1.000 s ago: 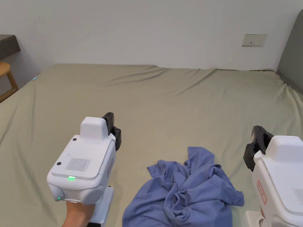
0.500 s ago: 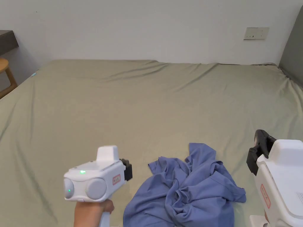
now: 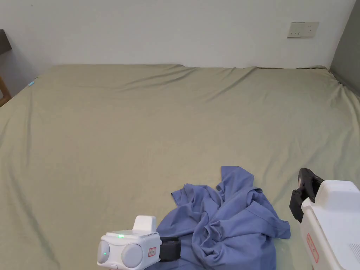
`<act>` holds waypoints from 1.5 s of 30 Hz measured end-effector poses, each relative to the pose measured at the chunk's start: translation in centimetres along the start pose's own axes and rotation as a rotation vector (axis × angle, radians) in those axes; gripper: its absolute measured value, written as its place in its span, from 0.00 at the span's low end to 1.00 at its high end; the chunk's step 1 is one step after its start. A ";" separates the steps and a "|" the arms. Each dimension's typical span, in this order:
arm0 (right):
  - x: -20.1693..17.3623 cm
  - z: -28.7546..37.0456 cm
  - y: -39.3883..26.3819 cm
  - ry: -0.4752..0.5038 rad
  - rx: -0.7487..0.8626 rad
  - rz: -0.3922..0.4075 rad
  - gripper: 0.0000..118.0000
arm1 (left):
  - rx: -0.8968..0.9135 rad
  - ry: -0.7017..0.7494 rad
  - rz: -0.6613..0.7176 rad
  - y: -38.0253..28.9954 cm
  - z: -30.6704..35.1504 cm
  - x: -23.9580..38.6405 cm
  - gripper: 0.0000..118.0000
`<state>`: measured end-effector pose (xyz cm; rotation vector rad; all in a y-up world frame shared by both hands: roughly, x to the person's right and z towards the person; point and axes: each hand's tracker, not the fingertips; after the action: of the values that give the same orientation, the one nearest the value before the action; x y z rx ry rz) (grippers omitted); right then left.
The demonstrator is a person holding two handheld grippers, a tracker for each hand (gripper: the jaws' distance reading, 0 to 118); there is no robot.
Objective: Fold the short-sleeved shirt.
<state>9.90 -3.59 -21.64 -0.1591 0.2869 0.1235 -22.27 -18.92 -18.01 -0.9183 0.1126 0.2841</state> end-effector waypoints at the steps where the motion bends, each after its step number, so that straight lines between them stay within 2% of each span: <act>1: 0.1 -0.1 -0.1 -0.002 -0.006 0.001 0.01 | -0.004 0.003 0.007 -0.2 -0.7 -0.1 0.89; 2: 0.3 -0.3 -0.3 -0.005 -0.011 0.001 0.01 | -0.022 0.000 0.008 -0.3 -1.2 0.0 0.78; 3: 0.4 -0.4 -0.4 -0.006 -0.015 0.001 0.01 | -0.044 0.005 0.005 -0.5 -1.8 0.1 0.64; 4: 0.6 -0.6 -0.6 -0.010 -0.022 0.002 0.01 | -0.073 0.031 -0.010 -0.8 -2.5 0.2 0.46; 5: 0.8 -0.9 -0.8 -0.012 -0.033 0.002 0.01 | -0.039 0.075 -0.040 -1.2 -2.8 0.3 0.33; 6: 0.9 -1.1 -0.9 -0.013 -0.043 0.002 0.01 | 0.008 0.039 -0.059 -1.3 -2.2 0.4 0.32; 7: 1.1 -1.5 -1.1 -0.015 -0.060 0.000 0.01 | -0.020 0.047 -0.055 -1.1 -1.9 0.5 0.25; 8: 1.4 -2.0 -1.4 -0.014 -0.080 -0.006 0.01 | -0.025 0.034 -0.051 -0.9 -1.6 0.5 0.09; 9: 1.6 -2.5 -1.6 -0.012 -0.106 -0.013 0.01 | -0.024 -0.001 -0.024 -0.8 -1.2 0.6 0.01; 13: 2.8 -6.9 -3.0 0.012 -0.287 -0.052 0.04 | 0.012 -0.027 0.024 -0.3 -0.4 -0.3 0.01; 15: 3.5 -10.0 -3.9 0.038 -0.413 -0.081 0.23 | 0.049 -0.053 0.022 0.1 0.7 -0.6 0.01; 17: 4.1 -13.4 -5.2 0.064 -0.495 -0.116 0.50 | 0.077 -0.086 0.012 0.8 2.1 -0.5 0.01; 18: 4.3 -14.9 -5.7 0.067 -0.532 -0.117 0.56 | 0.097 -0.113 0.007 1.0 2.4 -0.5 0.01; 19: 4.3 -16.7 -6.5 0.063 -0.574 -0.115 0.56 | 0.103 -0.113 0.005 1.1 2.7 -0.6 0.01; 21: 4.3 -19.1 -8.1 0.050 -0.670 -0.072 0.84 | 0.117 -0.119 -0.016 1.0 1.3 -1.4 0.01; 22: 4.2 -19.9 -8.9 0.046 -0.720 -0.056 0.93 | 0.118 -0.116 -0.027 1.0 1.2 -1.3 0.01; 23: 4.2 -20.3 -9.8 0.032 -0.749 -0.044 0.94 | 0.115 -0.112 -0.038 1.0 1.1 -1.3 0.01; 25: 4.0 -21.1 -11.4 0.026 -0.794 -0.040 0.93 | 0.109 -0.112 -0.046 0.8 0.6 -1.4 0.01; 29: 3.5 -22.7 -14.7 0.077 -0.917 -0.046 0.92 | 0.095 -0.116 -0.050 0.7 0.0 -1.8 0.01; 30: 3.4 -22.8 -15.2 0.092 -0.934 -0.051 0.87 | 0.095 -0.113 -0.048 0.7 0.0 -1.8 0.01; 31: 3.2 -22.5 -15.5 0.136 -0.920 -0.088 0.76 | 0.096 -0.114 -0.040 0.7 0.0 -1.9 0.01; 32: 3.1 -21.6 -14.9 0.094 -0.855 -0.087 0.68 | 0.096 -0.118 -0.034 0.7 0.1 -2.0 0.01; 33: 2.9 -21.5 -14.6 0.105 -0.876 -0.071 0.65 | 0.095 -0.119 -0.031 0.8 0.5 -1.7 0.01; 34: 2.5 -21.0 -14.1 0.167 -0.871 -0.071 0.55 | 0.097 -0.119 -0.029 0.8 0.5 -1.7 0.01; 35: 1.9 -20.3 -13.6 0.218 -0.866 -0.086 0.33 | 0.097 -0.120 -0.030 0.8 0.4 -1.7 0.01; 36: 1.5 -20.2 -13.3 0.219 -0.873 -0.067 0.14 | 0.094 -0.118 -0.033 0.8 0.4 -1.7 0.01; 37: 0.9 -20.0 -12.9 0.190 -0.874 -0.021 0.11 | 0.094 -0.114 -0.037 0.8 0.2 -1.9 0.01; 39: 1.1 -20.0 -13.0 0.195 -0.840 0.038 0.11 | 0.102 -0.114 -0.033 0.8 0.4 -1.9 0.01; 41: 1.4 -18.8 -11.7 0.159 -0.777 0.032 0.10 | 0.123 -0.125 -0.018 0.9 1.0 -1.8 0.01; 45: 2.7 -16.8 -7.8 0.170 -0.658 0.035 0.09 | 0.177 -0.121 0.016 1.9 2.3 -2.0 0.01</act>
<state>9.02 -13.87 -37.27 -0.8208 0.4116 0.2378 -24.76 -16.36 -17.61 -0.7236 0.0325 0.3381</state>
